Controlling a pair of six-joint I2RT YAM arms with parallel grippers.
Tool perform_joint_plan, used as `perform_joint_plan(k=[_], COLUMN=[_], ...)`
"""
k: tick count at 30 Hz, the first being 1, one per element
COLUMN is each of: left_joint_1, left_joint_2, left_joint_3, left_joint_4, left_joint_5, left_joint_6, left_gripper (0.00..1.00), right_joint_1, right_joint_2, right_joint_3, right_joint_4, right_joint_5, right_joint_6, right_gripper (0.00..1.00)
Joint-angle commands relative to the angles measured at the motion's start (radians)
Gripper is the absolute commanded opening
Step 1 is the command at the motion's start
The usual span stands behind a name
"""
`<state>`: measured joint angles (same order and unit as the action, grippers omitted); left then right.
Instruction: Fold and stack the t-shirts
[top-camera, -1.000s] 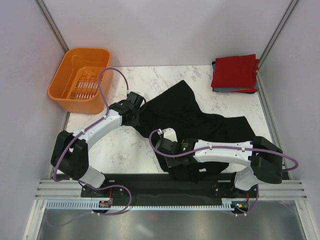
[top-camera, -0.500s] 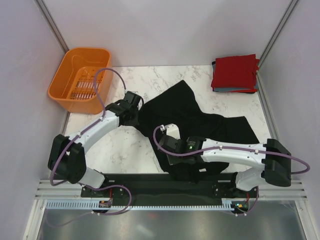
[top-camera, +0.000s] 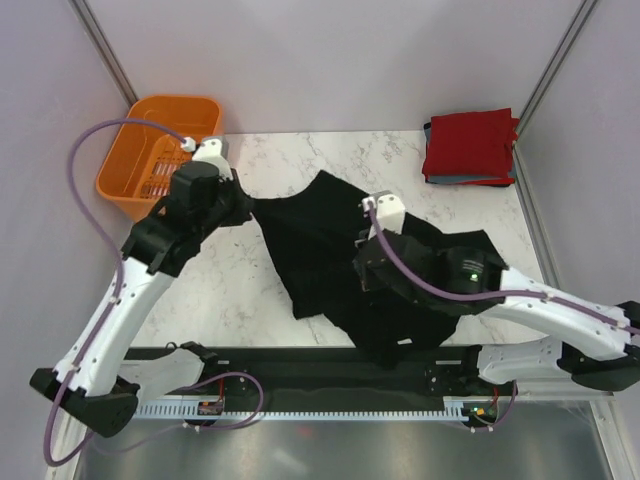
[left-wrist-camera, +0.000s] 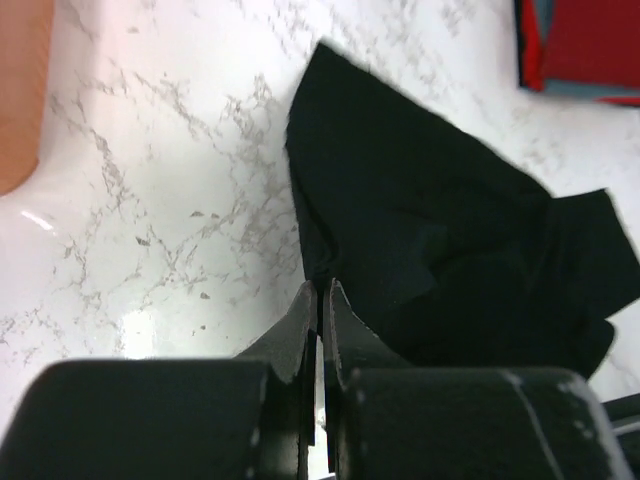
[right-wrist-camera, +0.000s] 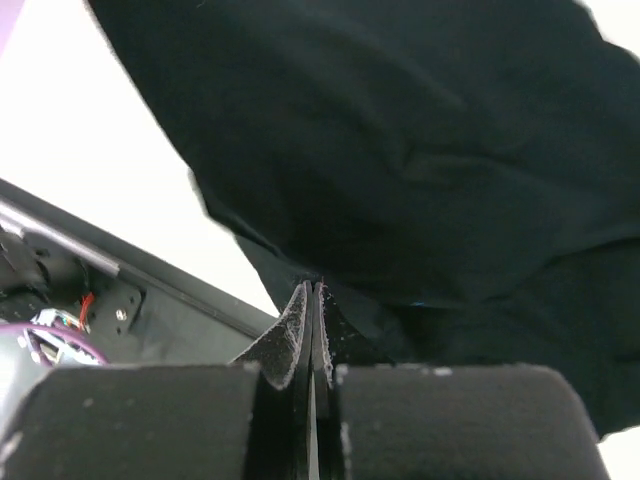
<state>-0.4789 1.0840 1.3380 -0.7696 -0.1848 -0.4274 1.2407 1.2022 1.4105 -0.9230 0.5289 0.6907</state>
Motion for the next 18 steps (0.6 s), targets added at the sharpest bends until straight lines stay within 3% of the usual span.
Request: perform_joint_plan(k=[1, 10, 16, 18], left_joint_1=[0.002, 0.002, 0.002, 0.002], left_joint_2=[-0.070, -0.173, -0.187, -0.197], left_joint_3=[0.134, 0.400, 0.595, 0.644], left_joint_4=[-0.063, -0.080, -0.080, -0.071], left_joint_5=[-0.036, -0.102, -0.097, -0.102], left_joint_6=[-0.037, -0.040, 0.021, 0.047], left_gripper=[0.02, 0.02, 0.02, 0.02], right_joint_1=[0.006, 0.005, 0.003, 0.002], right_joint_2=[-0.093, -0.249, -0.276, -0.267], right_joint_3=[0.134, 0.429, 0.611, 0.698], right_joint_4=[-0.076, -0.033, 0.044, 0.056], right_joint_5=[0.158, 0.226, 0.083, -0.045], right_joint_6=[-0.082, -0.393, -0.598, -0.641], right_gripper=[0.00, 0.00, 0.00, 0.00])
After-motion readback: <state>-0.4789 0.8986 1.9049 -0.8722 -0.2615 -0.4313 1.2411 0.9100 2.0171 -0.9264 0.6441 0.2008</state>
